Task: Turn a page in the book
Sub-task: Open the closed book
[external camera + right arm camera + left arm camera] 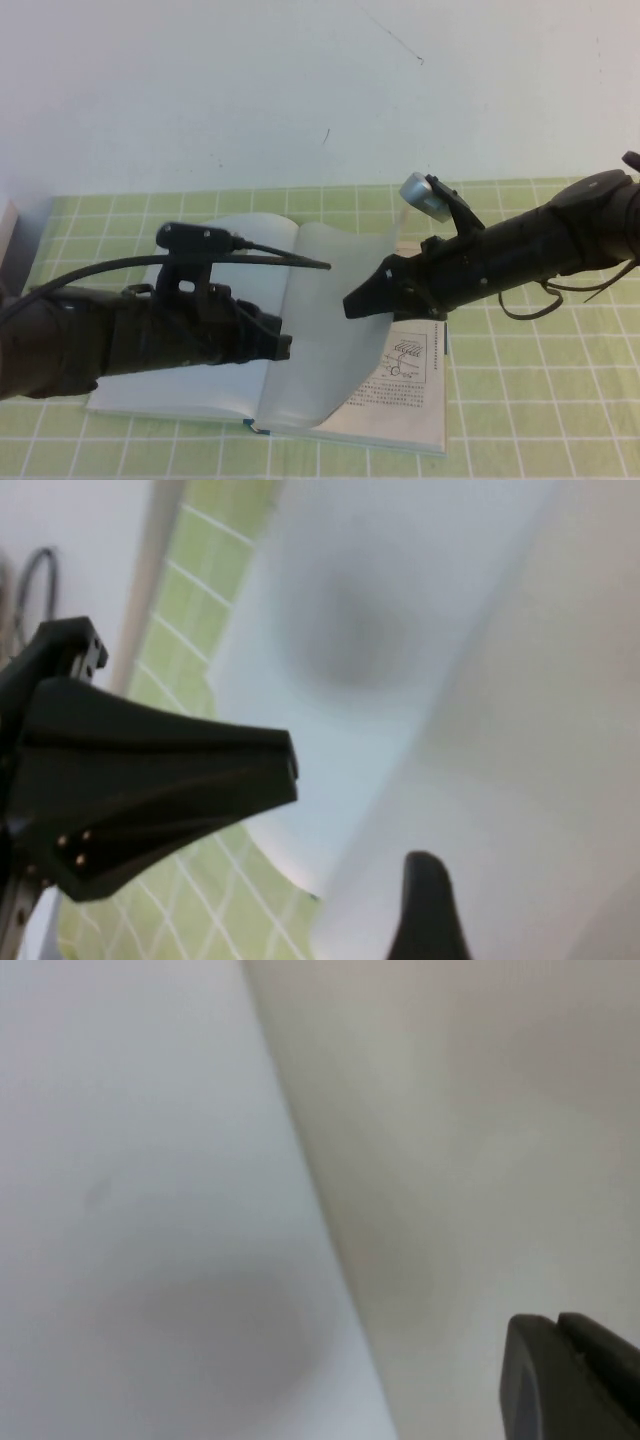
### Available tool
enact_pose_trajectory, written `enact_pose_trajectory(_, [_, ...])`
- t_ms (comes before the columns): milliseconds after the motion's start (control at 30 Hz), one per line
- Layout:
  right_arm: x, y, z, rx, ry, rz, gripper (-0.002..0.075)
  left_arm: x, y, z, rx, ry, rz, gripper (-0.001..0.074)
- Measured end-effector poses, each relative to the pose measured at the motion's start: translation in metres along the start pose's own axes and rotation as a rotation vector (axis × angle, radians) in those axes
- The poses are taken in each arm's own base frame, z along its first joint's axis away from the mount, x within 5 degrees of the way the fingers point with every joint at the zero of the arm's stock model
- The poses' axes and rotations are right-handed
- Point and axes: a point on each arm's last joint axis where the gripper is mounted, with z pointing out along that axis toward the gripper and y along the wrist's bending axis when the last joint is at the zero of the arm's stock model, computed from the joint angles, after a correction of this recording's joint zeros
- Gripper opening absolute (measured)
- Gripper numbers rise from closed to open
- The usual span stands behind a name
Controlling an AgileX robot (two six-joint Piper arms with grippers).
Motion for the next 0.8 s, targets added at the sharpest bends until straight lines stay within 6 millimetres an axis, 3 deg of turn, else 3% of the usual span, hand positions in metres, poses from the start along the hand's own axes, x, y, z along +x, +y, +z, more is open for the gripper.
enact_pose_trajectory(233, [-0.004, 0.014, 0.008, -0.077, -0.061, -0.055, 0.0441, -0.016, -0.035, -0.037, 0.067, -0.095, 0.208, -0.0004])
enact_pose_trajectory(467, [-0.004, 0.015, 0.008, -0.082, -0.068, -0.065, 0.0441, 0.008, -0.098, -0.060, 0.141, -0.113, 0.490, -0.0004])
enact_pose_trajectory(633, [-0.004, 0.015, 0.008, -0.082, -0.068, -0.067, 0.0441, 0.030, -0.139, -0.059, 0.169, -0.112, 0.611, -0.0004])
enact_pose_trajectory(800, [-0.004, 0.015, 0.008, -0.083, -0.070, -0.066, 0.0441, 0.053, -0.160, -0.041, 0.011, -0.114, 0.715, -0.0004])
